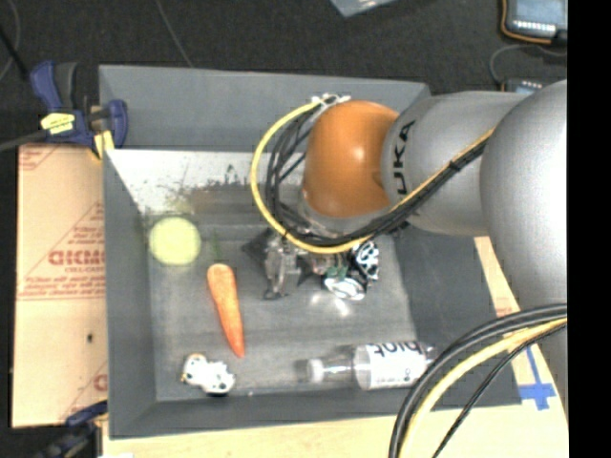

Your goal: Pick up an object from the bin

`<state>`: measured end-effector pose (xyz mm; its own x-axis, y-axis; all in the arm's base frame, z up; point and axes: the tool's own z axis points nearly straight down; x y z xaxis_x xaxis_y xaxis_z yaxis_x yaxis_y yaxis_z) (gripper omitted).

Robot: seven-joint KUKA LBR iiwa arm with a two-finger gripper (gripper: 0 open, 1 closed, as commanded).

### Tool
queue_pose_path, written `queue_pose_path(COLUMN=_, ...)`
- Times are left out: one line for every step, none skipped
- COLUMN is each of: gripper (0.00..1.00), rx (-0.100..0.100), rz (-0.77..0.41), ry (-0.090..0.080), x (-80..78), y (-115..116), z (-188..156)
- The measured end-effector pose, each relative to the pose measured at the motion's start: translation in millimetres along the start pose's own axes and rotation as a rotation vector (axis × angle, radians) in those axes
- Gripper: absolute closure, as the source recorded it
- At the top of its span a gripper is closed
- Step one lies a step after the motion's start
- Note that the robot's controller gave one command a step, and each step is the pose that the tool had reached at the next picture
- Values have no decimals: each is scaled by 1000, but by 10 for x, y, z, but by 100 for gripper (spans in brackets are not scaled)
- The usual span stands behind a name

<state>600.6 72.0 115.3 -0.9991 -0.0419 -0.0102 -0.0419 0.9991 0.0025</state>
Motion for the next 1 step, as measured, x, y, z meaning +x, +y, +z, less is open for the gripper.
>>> queue_pose_path(gripper=100, rx=0, rz=-1, ry=4, x=64, y=-128, z=-286)
